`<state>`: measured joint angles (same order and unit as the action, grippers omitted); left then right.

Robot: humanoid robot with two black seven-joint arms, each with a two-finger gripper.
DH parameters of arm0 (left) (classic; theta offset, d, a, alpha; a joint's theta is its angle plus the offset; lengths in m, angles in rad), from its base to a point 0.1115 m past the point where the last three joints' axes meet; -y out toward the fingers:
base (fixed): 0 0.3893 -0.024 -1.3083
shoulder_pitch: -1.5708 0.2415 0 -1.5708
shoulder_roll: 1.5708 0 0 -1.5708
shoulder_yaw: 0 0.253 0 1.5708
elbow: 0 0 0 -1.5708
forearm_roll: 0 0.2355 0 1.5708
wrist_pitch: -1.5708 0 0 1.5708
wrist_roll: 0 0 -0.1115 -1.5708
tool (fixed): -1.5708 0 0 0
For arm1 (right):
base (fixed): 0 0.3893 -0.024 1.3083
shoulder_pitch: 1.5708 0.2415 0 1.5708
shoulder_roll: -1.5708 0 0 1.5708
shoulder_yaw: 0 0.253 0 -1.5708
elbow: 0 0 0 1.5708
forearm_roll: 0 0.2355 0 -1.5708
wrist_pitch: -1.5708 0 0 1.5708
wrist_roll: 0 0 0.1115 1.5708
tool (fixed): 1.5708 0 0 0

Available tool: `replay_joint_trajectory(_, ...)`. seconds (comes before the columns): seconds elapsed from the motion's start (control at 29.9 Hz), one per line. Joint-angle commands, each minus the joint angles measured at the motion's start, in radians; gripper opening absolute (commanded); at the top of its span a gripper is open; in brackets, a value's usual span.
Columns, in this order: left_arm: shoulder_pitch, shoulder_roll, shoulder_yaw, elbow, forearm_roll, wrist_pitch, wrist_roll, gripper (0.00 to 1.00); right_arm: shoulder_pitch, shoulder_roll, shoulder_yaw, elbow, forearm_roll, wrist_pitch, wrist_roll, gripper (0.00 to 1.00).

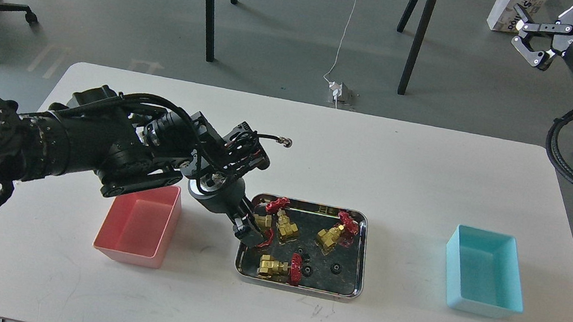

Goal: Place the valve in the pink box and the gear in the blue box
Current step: 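Close the left gripper on the brass valve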

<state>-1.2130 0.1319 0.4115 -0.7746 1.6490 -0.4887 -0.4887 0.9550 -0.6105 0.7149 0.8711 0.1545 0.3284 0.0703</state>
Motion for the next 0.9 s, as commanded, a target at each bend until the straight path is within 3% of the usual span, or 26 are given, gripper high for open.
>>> replay_joint_trajectory(0.0,0.006,0.000,-0.003,0.000,0.000,0.000,0.000,0.72,-0.002,0.000,0.000,0.000,0.000,0.000,0.000,1.00)
replay_joint_trajectory(0.13,0.006,0.000,-0.005,0.000,-0.003,0.000,0.000,0.61,-0.002,0.000,0.000,0.000,0.000,0.000,0.000,1.00)
replay_joint_trajectory(0.3,0.015,-0.003,-0.005,0.000,-0.006,0.022,0.000,0.56,-0.007,0.000,0.000,0.000,0.000,0.000,0.000,1.00)
replay_joint_trajectory(0.87,0.015,-0.003,-0.007,0.004,-0.008,0.070,0.000,0.51,-0.019,0.000,0.012,0.002,0.000,0.000,0.000,1.00)
